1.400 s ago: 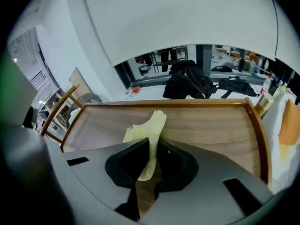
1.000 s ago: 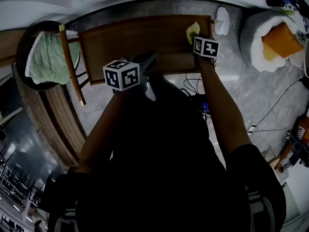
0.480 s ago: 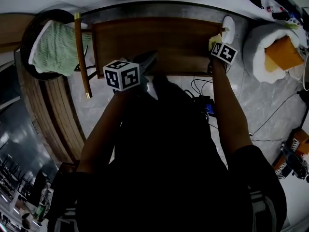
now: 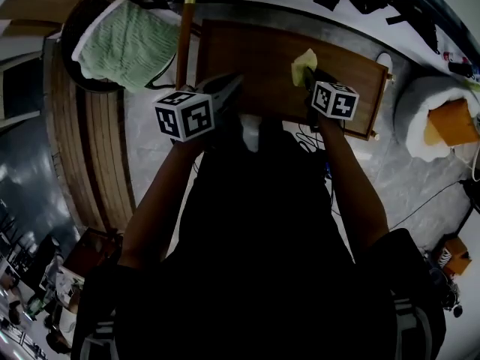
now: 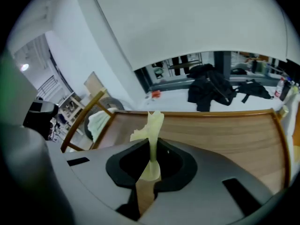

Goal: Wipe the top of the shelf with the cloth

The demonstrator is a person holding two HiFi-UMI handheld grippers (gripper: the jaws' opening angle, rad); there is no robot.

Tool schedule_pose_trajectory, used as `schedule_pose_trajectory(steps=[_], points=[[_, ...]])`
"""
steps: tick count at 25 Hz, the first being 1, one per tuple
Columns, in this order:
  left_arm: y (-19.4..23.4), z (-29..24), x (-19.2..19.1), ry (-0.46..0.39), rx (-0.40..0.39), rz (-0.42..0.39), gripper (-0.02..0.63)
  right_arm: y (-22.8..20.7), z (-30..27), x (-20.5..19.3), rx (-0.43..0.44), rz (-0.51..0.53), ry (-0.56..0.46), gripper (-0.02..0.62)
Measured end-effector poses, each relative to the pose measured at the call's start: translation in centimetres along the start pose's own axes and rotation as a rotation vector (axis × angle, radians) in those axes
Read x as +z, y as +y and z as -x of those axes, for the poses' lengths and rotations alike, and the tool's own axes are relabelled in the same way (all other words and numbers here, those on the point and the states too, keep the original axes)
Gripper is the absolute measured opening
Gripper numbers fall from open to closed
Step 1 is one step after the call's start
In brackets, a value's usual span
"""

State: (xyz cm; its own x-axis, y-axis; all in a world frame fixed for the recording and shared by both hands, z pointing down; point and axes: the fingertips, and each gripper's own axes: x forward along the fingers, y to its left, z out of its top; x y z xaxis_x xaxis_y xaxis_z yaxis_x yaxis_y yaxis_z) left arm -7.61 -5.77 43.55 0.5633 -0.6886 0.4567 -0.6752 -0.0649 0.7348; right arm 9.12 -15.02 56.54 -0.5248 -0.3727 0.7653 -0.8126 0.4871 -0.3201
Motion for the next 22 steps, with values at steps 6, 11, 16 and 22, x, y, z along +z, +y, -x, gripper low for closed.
schedule_pose_trajectory(steps=[6,11,16,22], points=[[4.7,5.8,1.7,-0.012,0.078,0.009,0.012,13.5,-7.1,0.9,0.163,0.063,0.031,0.046],[8.2,9.3,1.7,0.004,0.117,0.011,0.012,21.2,-12.2,0.2,0.228,0.122,0.071,0.046],[10.1,11.2,1.6,0.013,0.124,0.015,0.012,24.5,-16.2,-1.0,0.217,0.155,0.117,0.046],[10.0,11.9,1.6,0.025,0.104,0.004,0.012,24.8,-17.8,-2.1,0.163,0.192,0.149,0.046]])
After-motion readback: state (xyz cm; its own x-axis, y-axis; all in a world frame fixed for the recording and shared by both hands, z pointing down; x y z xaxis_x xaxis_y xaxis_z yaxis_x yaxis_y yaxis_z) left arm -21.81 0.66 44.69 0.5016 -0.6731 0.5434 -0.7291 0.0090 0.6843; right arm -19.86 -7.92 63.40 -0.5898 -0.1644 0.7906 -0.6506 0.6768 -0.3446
